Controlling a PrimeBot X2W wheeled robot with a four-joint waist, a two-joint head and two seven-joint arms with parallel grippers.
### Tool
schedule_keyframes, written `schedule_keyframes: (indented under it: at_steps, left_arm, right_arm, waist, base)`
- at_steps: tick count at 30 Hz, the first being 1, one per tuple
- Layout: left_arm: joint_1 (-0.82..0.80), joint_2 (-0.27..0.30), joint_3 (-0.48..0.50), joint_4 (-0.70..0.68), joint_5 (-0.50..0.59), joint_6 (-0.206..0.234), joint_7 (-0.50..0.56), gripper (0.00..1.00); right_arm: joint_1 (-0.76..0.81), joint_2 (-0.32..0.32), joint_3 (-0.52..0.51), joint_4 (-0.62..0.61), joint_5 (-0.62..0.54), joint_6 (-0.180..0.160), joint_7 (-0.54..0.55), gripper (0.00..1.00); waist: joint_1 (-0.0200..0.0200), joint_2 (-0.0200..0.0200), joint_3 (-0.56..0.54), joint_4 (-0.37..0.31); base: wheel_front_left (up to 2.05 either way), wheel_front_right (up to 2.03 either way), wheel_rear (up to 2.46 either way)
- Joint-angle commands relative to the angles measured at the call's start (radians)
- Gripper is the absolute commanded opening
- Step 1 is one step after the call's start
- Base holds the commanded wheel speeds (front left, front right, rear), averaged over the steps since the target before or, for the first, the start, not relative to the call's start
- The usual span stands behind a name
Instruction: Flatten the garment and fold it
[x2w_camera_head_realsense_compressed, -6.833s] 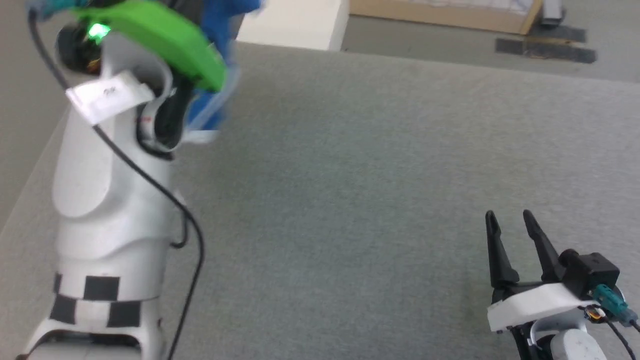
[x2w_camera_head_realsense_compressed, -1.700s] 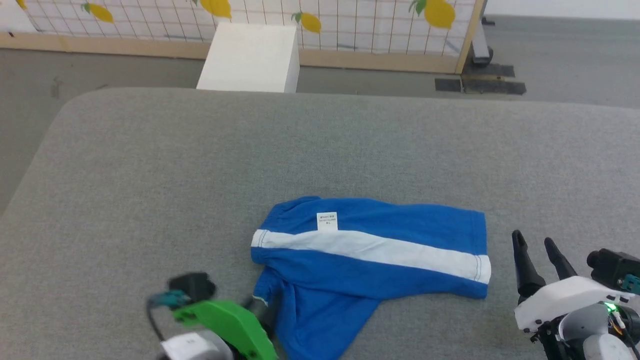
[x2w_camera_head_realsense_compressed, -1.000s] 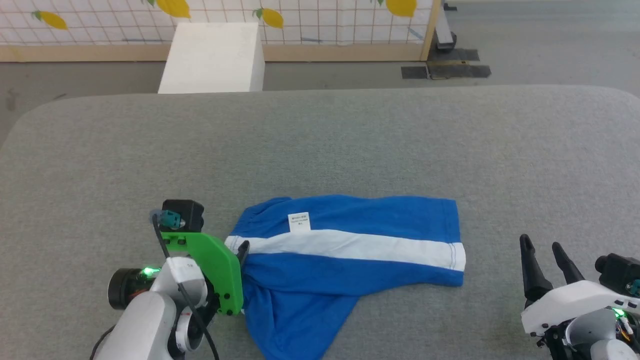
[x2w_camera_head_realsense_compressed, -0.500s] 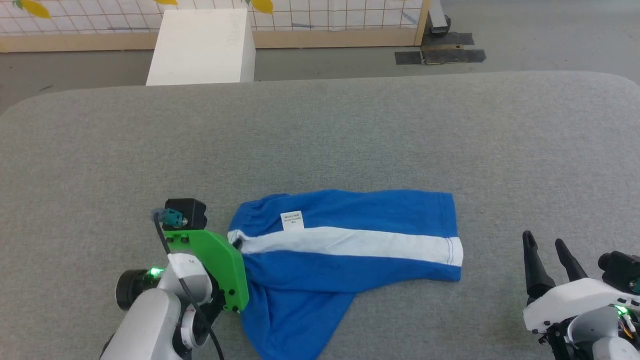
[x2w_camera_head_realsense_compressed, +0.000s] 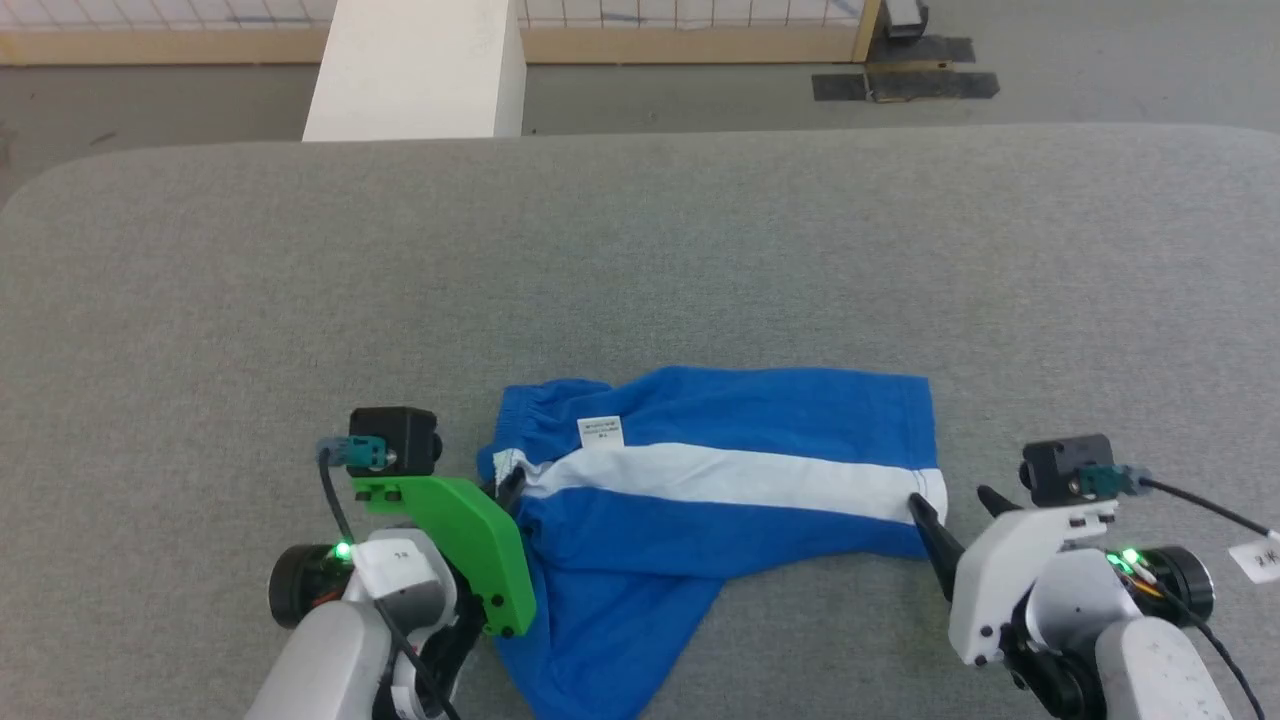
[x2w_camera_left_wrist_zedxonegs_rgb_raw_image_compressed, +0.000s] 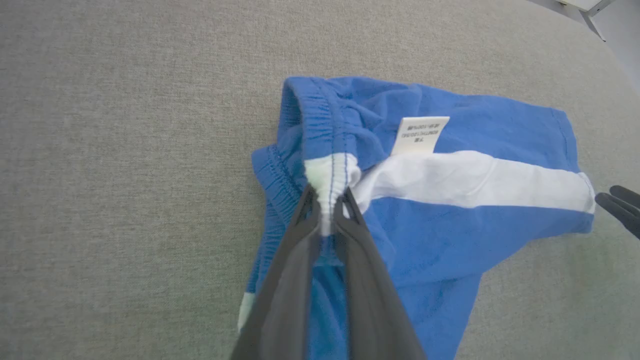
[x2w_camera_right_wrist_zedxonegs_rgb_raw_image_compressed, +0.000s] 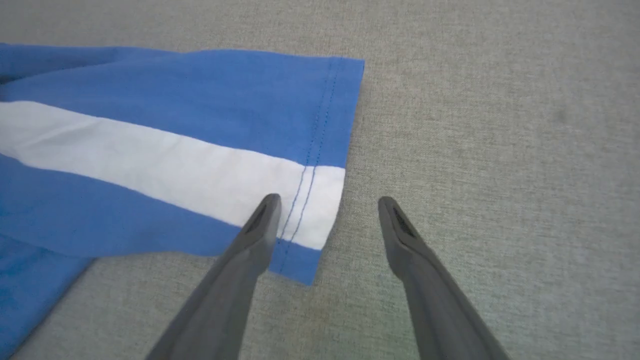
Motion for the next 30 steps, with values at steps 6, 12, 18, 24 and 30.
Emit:
schedule_keyframes:
  at_steps: [6,12,18,24,30]
  left_arm:
    - [-0.014,-0.016,-0.024,-0.002,0.0,-0.008,-0.009,0.0]
    - [-0.025,-0.021,-0.035,0.005,0.003,-0.01,-0.011,0.0]
    - [-0.032,-0.019,-0.038,0.009,0.002,-0.011,-0.015,0.0]
    - [-0.073,-0.01,-0.009,-0.018,-0.024,-0.022,-0.016,0.0]
    - [-0.278,0.007,0.079,-0.016,-0.095,-0.054,0.013,0.0]
  right_arm:
    - [-0.046,0.0,0.015,0.026,-0.009,-0.002,0.05,0.89]
    - [-0.06,0.0,0.021,0.03,0.008,-0.002,0.05,0.0]
    - [-0.06,0.0,0.028,0.006,0.034,-0.002,0.043,0.0]
    - [-0.089,0.0,0.003,-0.076,0.177,-0.002,0.062,0.0]
    - [-0.298,-0.005,-0.057,-0.15,0.352,-0.002,0.204,0.0]
  waist:
    - [0.0,0.0,0.027,0.024]
    - [0.0,0.0,0.036,0.024]
    - [0.0,0.0,0.029,0.015]
    - [0.0,0.0,0.015,0.01]
    - [0.0,0.0,0.026,0.001]
  base:
    - [0.0,0.0,0.0]
    - [0.0,0.0,0.0]
    - [0.0,0.0,0.0]
    - [0.0,0.0,0.0]
    - [0.0,0.0,0.0]
